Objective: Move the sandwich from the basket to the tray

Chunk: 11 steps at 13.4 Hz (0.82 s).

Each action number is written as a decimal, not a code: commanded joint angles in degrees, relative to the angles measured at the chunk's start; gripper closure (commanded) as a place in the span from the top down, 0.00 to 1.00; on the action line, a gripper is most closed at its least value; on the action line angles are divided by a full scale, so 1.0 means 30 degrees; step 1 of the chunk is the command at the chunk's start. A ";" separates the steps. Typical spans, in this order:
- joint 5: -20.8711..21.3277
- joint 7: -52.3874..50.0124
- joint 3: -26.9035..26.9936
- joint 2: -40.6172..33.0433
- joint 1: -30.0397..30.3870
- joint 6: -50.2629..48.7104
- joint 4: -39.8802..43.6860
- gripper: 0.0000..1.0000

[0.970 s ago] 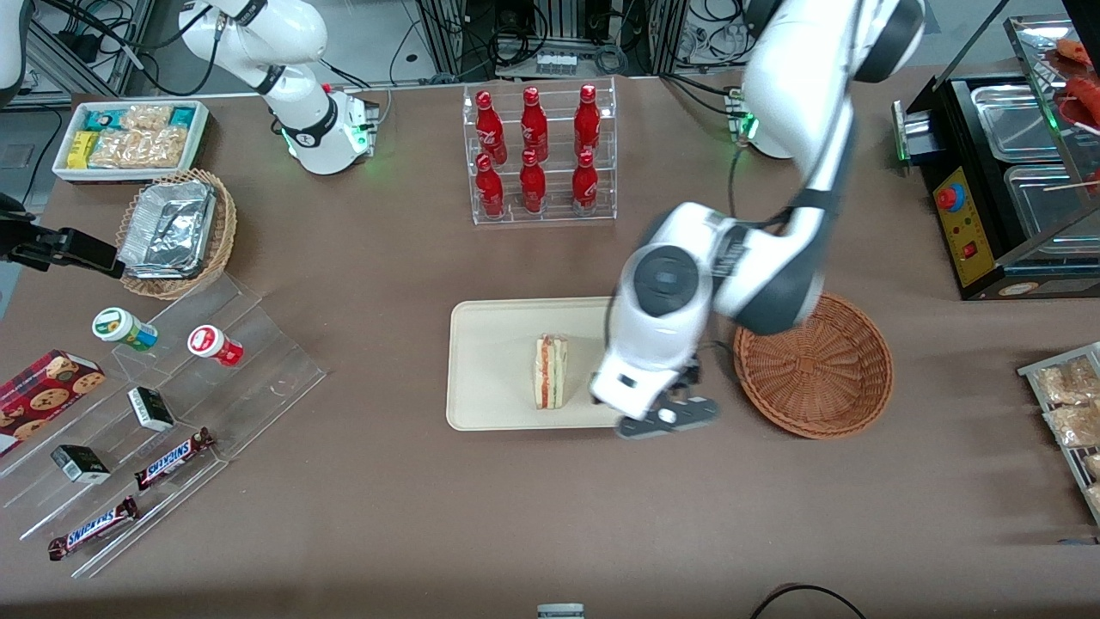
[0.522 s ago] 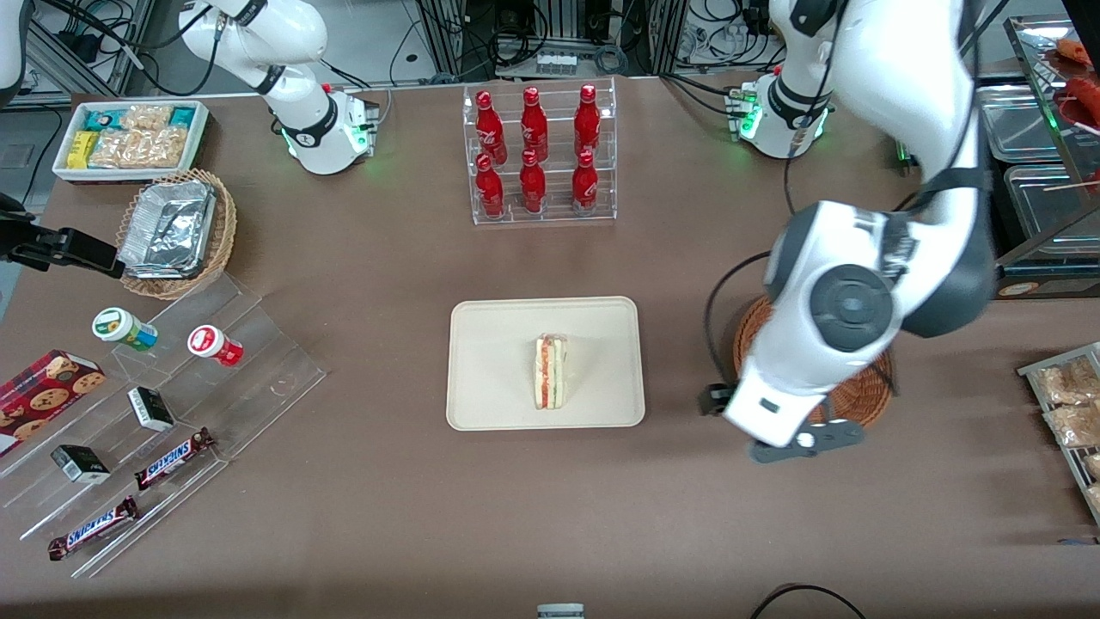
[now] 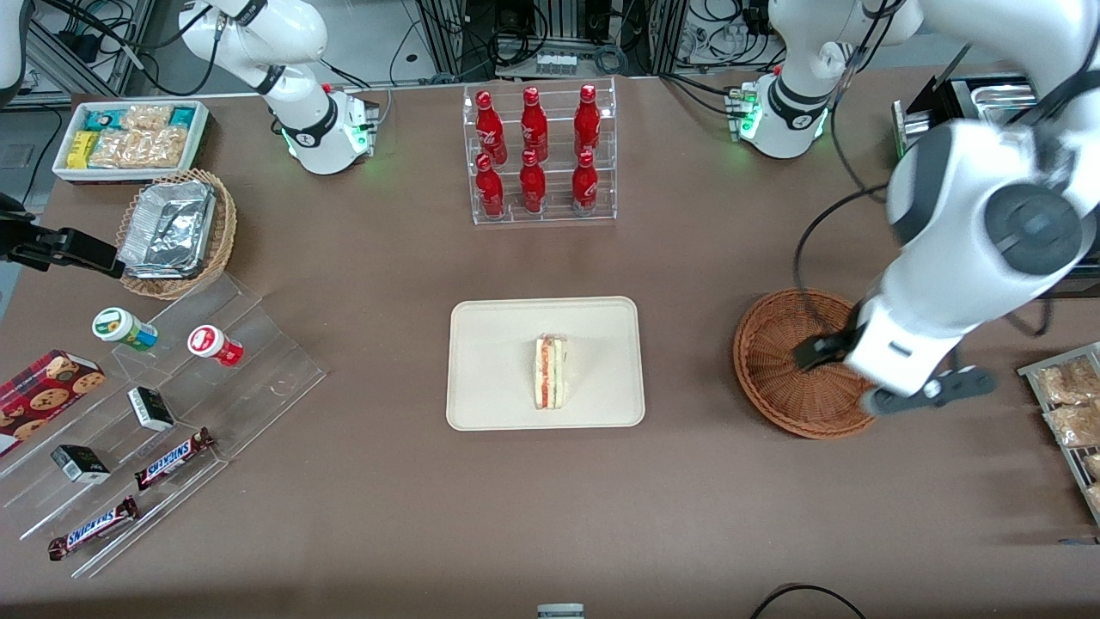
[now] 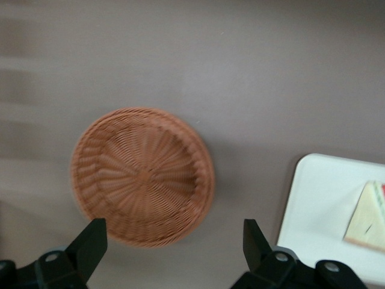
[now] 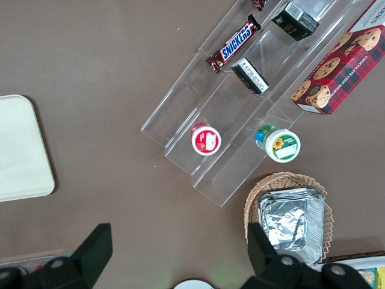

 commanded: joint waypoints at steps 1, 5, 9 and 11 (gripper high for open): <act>-0.0206 0.2056 -0.0378 -0.3142 0.1303 -0.1478 -0.2415 1.00; -0.0090 0.5839 -0.1989 -0.4787 0.3914 -0.4296 -0.2182 1.00; 0.0028 0.5961 -0.2869 -0.4499 0.4882 -0.4536 -0.1655 1.00; 0.0057 0.6602 -0.2869 -0.4438 0.4912 -0.4360 -0.1741 1.00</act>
